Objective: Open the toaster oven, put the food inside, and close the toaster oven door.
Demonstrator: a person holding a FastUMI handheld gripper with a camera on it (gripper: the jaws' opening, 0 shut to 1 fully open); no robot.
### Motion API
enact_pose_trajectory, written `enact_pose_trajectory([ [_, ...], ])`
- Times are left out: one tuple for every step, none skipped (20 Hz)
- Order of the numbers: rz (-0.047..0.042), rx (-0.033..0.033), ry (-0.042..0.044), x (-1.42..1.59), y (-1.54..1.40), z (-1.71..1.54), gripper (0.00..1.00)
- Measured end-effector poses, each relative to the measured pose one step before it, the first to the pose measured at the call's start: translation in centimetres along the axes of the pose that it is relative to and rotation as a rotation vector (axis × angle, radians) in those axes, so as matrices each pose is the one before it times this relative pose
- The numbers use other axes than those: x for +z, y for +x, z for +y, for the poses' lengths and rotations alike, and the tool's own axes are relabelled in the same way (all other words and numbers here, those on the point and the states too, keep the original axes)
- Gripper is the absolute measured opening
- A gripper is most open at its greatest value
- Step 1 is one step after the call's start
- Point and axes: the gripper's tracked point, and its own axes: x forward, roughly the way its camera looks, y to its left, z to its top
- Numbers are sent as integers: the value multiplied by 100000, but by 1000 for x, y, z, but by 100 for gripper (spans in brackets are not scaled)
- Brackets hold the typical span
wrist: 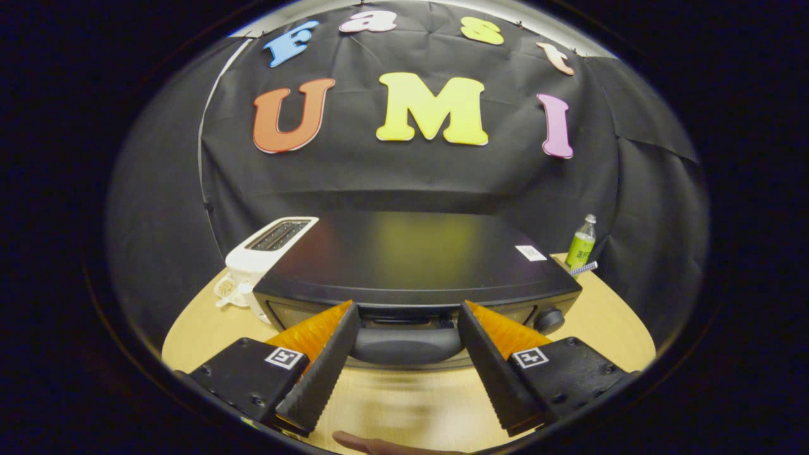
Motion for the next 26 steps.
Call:
enact_pose_trajectory([
  [2373, 666, -1059, -448, -136, -16, 100],
  [-1540, 398, 1169, -79, 355, 15, 100],
  [2194, 942, 1902, -420, -151, -29, 100],
  [-793, 507, 1437, 8, -387, -192, 100],
  [1806, 413, -672, -500, -176, -9, 100],
  [-139, 228, -719, -158, -724, 137, 100],
  [737, 85, 175, -450, -558, 95, 100],
  [-269, 41, 870, -663, -681, -50, 100],
  [361, 91, 820, -562, -611, 20, 100],
  [54, -12, 698, -779, -636, 15, 100],
  [413, 164, 180, -758, -452, 45, 100],
  [1283, 231, -373, -824, -393, 3, 100],
  [705, 261, -298, -835, -262, 14, 100],
  [367, 424, -545, -605, -319, -33, 100],
  [270, 522, -181, -471, -337, 6, 100],
  [-1246, -11, -164, -302, 438, -121, 100],
  [-635, 95, -516, -272, 27, -101, 100],
  [-850, -60, -520, -560, -194, -42, 100],
  [-623, -240, -402, -534, -319, -49, 100],
  [234, -227, -440, -720, -358, 97, 100],
  [378, -292, -313, -636, 27, 10, 100],
  [897, -288, -414, -843, 152, 16, 100],
  [-457, -778, 584, -523, 199, -2, 100],
  [-507, -774, -696, -431, 122, -27, 100],
  [-511, -649, -314, -274, 233, -2, 100],
  [-26, -31, 256, -537, 127, -30, 100],
])
